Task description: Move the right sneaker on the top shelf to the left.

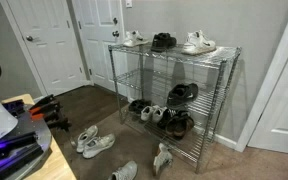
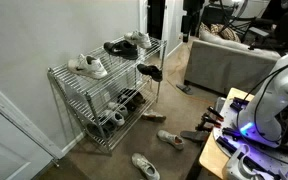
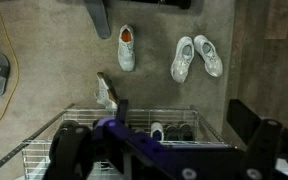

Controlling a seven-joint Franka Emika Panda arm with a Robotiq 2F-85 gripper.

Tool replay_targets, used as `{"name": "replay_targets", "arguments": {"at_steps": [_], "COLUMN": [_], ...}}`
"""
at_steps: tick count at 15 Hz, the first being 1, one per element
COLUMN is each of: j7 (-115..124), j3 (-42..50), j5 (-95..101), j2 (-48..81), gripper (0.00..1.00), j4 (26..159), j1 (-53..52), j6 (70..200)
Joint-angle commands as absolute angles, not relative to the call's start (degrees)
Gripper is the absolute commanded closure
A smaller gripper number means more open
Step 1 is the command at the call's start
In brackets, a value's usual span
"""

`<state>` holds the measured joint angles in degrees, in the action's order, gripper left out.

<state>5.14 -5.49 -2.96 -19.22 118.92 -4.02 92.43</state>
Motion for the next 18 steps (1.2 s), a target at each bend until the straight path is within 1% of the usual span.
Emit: {"name": "replay_targets", "arguments": {"at_steps": [1, 14, 16, 18], "j7": [5.16, 5.16, 4.37, 3.80], "j3": [-5.48, -5.48, -5.46, -5.30], "j5": [-2.95, -2.95, -3.19, -3.34], "j2": [-19.17, -19.17, -16.10, -9.53], "gripper": [0.00, 0.00, 0.00, 0.00], "j4": [118.81, 118.81, 117.35, 114.27], "j1": [-4.05, -4.05, -4.18, -4.03], "j6": [92.33, 92.33, 93.05, 96.07]}}
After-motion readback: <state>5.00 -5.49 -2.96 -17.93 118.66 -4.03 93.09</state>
